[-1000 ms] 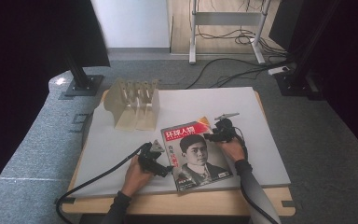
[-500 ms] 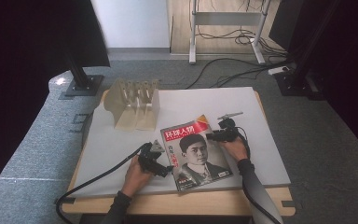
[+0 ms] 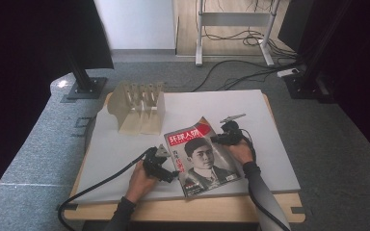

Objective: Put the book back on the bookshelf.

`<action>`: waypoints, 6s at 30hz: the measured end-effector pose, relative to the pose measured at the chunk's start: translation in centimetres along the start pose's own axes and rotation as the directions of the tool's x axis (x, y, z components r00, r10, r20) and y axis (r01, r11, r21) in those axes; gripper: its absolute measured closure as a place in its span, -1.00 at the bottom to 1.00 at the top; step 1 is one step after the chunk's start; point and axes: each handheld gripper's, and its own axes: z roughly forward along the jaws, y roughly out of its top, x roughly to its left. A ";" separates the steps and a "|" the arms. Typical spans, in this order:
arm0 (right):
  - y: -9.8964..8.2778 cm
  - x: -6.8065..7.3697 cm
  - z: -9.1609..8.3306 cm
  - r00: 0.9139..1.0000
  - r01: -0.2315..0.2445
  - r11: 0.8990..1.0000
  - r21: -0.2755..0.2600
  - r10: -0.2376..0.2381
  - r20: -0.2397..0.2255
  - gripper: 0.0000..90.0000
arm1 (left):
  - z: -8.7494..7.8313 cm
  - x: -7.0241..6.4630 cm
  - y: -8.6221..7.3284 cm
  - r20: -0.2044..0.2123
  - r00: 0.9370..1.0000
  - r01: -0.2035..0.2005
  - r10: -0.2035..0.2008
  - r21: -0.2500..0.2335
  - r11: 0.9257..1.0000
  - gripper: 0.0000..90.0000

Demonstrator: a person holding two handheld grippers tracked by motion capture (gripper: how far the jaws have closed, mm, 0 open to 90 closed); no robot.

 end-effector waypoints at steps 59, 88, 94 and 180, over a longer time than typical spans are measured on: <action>3.6 8.0 -9.3 0.960 0.276 0.947 -0.162 -0.280 -0.002 0.91 | 1.7 3.7 3.3 0.258 0.957 0.138 -0.133 0.001 0.990 -1.00; 4.6 8.0 -10.9 0.959 0.276 0.935 -0.222 -0.283 -0.001 0.91 | -3.3 4.3 7.3 0.195 0.974 0.141 -0.114 -0.135 0.981 -0.34; 4.7 7.9 -11.0 0.960 0.272 0.933 -0.236 -0.281 -0.002 0.91 | -4.2 4.2 8.2 0.150 0.983 0.122 -0.103 -0.122 0.985 -0.17; 3.0 4.4 -12.2 0.968 0.248 0.931 -0.267 -0.226 0.111 0.62 | -10.1 3.2 12.8 -0.008 0.997 -0.071 0.072 -0.277 0.958 0.93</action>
